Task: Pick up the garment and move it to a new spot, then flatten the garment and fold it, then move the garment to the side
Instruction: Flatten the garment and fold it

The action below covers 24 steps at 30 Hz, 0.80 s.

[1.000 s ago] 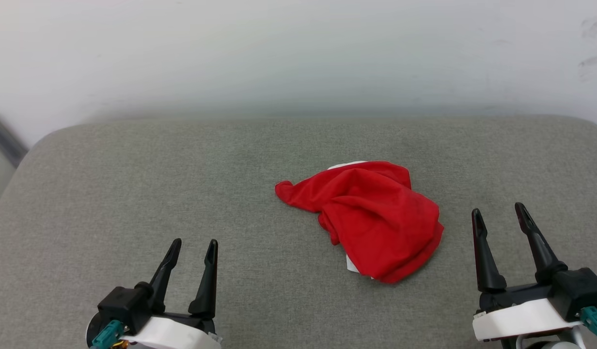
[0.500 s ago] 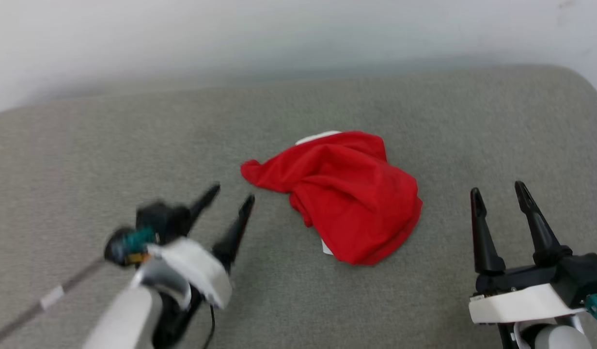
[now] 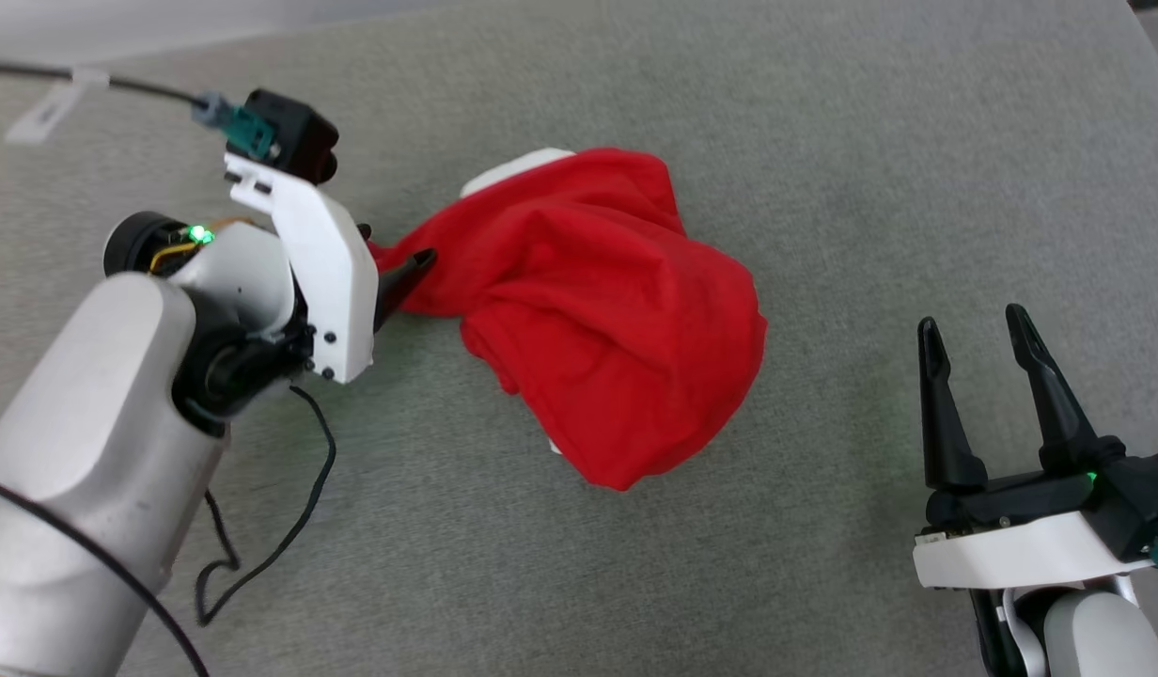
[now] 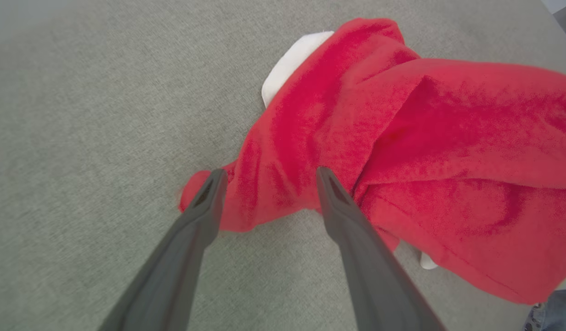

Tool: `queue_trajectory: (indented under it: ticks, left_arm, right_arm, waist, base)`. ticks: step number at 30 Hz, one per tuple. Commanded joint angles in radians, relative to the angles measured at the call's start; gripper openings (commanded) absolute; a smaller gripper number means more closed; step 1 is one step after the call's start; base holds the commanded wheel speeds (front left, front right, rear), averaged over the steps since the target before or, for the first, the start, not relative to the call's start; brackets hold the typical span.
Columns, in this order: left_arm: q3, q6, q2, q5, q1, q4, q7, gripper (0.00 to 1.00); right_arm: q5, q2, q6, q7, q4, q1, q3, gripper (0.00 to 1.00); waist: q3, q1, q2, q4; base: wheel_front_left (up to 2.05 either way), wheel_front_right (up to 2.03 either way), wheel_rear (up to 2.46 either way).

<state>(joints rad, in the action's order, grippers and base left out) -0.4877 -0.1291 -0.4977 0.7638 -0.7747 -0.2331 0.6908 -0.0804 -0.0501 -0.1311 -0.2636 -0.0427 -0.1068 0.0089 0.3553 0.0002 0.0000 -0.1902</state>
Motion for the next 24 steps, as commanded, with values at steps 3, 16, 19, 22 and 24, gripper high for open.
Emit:
queue_trajectory:
  ticks: [3,16,19,22,24]
  left_arm:
    - [-0.014,-0.001,0.0,0.027,-0.057,-0.048,0.083,1.0]
    - [-0.087,-0.001,0.007,0.016,-0.096,-0.188,0.127,0.0]
    - [-0.071,-0.001,0.001,0.023,-0.095,-0.19,0.051,0.0]
    - [-0.053,-0.001,-0.011,0.043,-0.085,-0.179,-0.031,0.0]
    - [-0.029,-0.001,-0.016,0.062,-0.07,-0.172,-0.089,0.0]
  right_arm:
    - [-0.008,0.0,0.0,-0.002,0.001,-0.024,0.0,1.0]
    - [-0.012,0.0,0.0,-0.002,0.013,-0.043,-0.001,1.0]
    - [-0.001,0.0,0.001,-0.002,0.019,-0.04,-0.007,1.0]
    - [0.011,0.0,0.001,-0.002,0.023,-0.032,-0.012,1.0]
    - [0.018,0.0,0.001,-0.002,0.026,-0.022,-0.017,1.0]
  waist:
    - [0.056,-0.0002,0.0,-0.039]
    - [0.085,-0.0002,0.0,-0.043]
    - [0.067,-0.0002,0.0,-0.027]
    - [0.034,-0.0002,0.0,-0.003]
    - [0.006,-0.0002,0.0,0.02]
  base:
    - [0.0,0.0,0.0]
    - [0.0,0.0,0.0]
    - [0.0,0.0,0.0]
    - [0.0,0.0,0.0]
    - [0.0,0.0,0.0]
